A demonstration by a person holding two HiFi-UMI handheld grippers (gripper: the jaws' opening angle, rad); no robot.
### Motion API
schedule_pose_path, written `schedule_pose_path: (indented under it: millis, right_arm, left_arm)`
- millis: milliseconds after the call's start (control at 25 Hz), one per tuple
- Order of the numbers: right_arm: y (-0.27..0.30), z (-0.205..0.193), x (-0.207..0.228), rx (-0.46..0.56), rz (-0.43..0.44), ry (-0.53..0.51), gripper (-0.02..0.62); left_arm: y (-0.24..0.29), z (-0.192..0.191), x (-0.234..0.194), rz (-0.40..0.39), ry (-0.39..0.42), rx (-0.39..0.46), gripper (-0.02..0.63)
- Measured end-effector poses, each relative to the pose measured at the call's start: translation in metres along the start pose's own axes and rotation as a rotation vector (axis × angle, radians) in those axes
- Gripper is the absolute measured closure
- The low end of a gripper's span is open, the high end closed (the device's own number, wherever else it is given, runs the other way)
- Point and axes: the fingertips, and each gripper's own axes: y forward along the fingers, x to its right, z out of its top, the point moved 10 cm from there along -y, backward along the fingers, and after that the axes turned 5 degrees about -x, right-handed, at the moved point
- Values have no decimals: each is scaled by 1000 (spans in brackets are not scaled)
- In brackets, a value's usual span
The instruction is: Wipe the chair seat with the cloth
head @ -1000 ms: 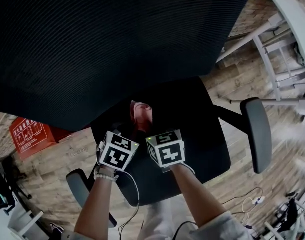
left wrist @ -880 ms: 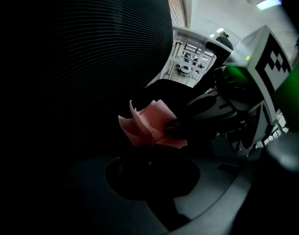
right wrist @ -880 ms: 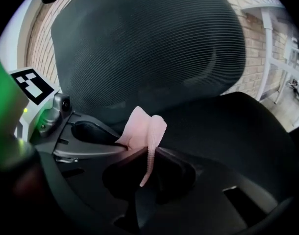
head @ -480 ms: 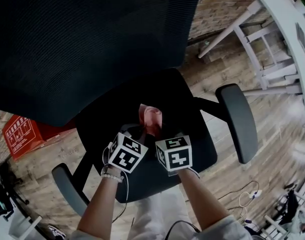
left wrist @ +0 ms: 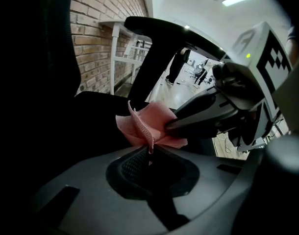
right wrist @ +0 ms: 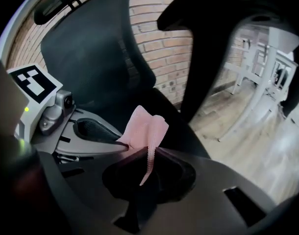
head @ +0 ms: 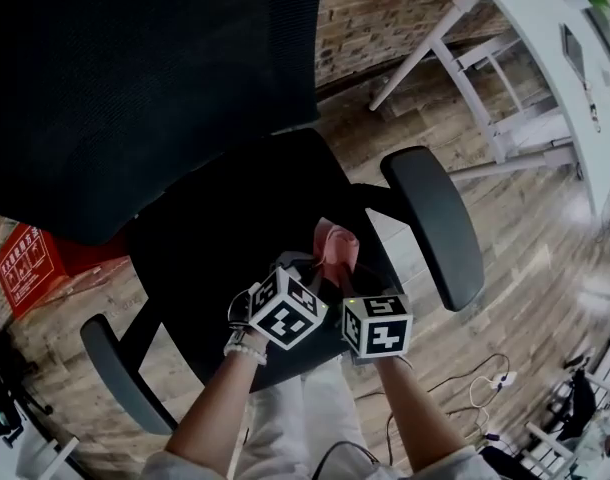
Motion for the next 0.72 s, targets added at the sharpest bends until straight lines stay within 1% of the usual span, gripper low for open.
schedule_pose_path:
  millis: [240,440,560,720]
  right_arm:
    - [-30,-28,32,-7,-50,58,543]
    - [-46,-46,52,-21,-87,94,543]
    - [-49,-51,56,-23,-94,113,543]
    - [-44,-49,48,-24,-76,106,543]
  left_arm:
    - [19,19,41,-60,35,9,569]
    - [32,29,66,-99,48,16,569]
    - [34,29,72,-108,36,24,569]
    - [31,21,66,-98,6,27,569]
